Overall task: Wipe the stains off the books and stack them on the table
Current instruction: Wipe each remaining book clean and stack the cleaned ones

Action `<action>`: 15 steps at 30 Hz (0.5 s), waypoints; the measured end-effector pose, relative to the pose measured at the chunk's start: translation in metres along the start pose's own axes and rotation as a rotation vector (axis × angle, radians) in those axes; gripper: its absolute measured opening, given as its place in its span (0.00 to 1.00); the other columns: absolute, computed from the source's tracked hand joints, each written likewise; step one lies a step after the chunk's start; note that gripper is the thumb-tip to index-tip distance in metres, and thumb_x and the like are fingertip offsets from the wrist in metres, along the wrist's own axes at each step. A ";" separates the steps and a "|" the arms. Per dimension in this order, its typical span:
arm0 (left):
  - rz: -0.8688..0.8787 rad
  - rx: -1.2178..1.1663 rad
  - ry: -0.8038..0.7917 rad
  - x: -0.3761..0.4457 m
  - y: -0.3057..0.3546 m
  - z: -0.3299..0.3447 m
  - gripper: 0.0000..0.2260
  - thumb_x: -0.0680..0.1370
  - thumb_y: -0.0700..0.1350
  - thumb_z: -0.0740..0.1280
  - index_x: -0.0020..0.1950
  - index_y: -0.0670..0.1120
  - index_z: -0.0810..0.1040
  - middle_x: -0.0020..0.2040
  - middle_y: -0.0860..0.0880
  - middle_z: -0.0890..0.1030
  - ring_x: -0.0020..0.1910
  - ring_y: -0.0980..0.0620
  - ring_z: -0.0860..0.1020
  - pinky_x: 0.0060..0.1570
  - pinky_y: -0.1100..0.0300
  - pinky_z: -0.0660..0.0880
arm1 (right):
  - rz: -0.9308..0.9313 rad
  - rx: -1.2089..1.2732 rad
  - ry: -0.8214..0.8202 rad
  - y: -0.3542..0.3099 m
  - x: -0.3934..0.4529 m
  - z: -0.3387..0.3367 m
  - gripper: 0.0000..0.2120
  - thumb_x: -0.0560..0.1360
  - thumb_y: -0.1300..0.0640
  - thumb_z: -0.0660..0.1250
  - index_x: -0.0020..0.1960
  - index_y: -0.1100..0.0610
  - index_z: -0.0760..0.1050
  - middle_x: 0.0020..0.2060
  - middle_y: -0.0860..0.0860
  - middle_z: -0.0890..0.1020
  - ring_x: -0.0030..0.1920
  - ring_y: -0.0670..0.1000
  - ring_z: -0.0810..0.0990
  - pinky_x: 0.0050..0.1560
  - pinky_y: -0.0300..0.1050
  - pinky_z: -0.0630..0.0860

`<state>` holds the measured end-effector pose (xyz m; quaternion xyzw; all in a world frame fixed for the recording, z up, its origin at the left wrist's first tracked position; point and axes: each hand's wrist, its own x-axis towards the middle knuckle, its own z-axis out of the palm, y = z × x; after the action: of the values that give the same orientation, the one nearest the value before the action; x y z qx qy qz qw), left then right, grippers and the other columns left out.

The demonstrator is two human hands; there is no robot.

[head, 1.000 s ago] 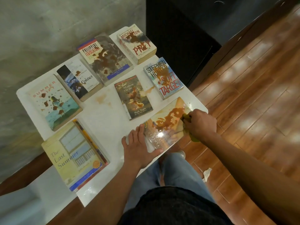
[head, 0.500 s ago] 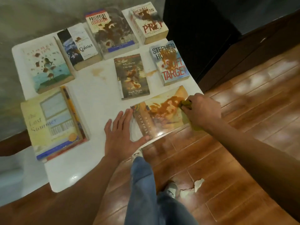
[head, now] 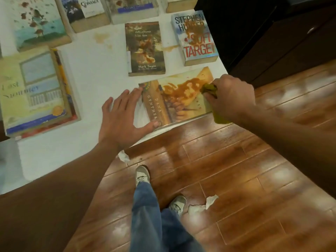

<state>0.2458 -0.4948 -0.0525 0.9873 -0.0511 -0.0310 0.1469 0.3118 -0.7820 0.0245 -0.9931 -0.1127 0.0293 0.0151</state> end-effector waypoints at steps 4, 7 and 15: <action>0.003 -0.038 0.032 0.003 0.002 0.002 0.44 0.72 0.78 0.51 0.81 0.53 0.52 0.81 0.48 0.59 0.80 0.47 0.56 0.77 0.40 0.49 | 0.004 -0.003 -0.020 0.009 0.009 -0.004 0.16 0.79 0.41 0.65 0.50 0.54 0.76 0.44 0.52 0.78 0.39 0.53 0.77 0.38 0.49 0.74; 0.018 -0.027 0.028 0.004 0.005 0.005 0.44 0.72 0.77 0.52 0.81 0.53 0.53 0.81 0.49 0.60 0.80 0.47 0.56 0.77 0.40 0.50 | 0.066 -0.018 -0.012 0.012 0.012 -0.002 0.16 0.79 0.41 0.65 0.50 0.54 0.76 0.42 0.50 0.77 0.39 0.53 0.77 0.37 0.47 0.72; 0.012 -0.030 0.026 -0.002 0.002 0.005 0.43 0.73 0.77 0.53 0.81 0.53 0.54 0.81 0.49 0.61 0.80 0.47 0.57 0.77 0.40 0.51 | 0.103 0.004 0.025 0.007 0.018 0.007 0.17 0.78 0.41 0.67 0.50 0.55 0.78 0.38 0.50 0.77 0.36 0.53 0.77 0.36 0.46 0.70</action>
<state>0.2434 -0.4981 -0.0569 0.9851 -0.0544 -0.0179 0.1624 0.3303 -0.7841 0.0162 -0.9978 -0.0610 0.0180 0.0168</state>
